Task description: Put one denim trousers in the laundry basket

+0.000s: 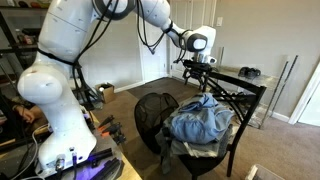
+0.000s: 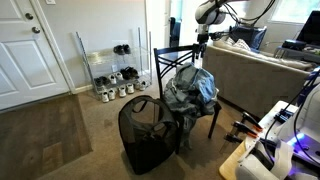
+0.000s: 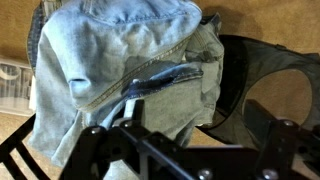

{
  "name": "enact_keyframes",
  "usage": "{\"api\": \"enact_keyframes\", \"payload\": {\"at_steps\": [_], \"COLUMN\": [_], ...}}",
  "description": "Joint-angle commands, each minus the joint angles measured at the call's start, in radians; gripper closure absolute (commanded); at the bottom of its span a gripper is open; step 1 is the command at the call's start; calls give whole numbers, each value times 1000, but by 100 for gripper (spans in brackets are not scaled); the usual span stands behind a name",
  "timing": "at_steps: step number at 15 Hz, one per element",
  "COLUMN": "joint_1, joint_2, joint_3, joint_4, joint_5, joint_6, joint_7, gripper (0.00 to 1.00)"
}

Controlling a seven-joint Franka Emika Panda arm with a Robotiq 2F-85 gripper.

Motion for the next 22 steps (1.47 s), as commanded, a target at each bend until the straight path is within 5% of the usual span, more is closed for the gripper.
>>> {"api": "enact_keyframes", "payload": {"at_steps": [1, 7, 14, 22], "joint_1": [-5, -10, -80, -75], "joint_2": [0, 12, 277, 418], "joint_3": [5, 6, 57, 38], "joint_4": [3, 24, 262, 423], "joint_5": [-4, 1, 94, 29], "joint_6": [-3, -15, -72, -66], "joint_7": [2, -3, -31, 15], "gripper": [0, 0, 0, 0]}}
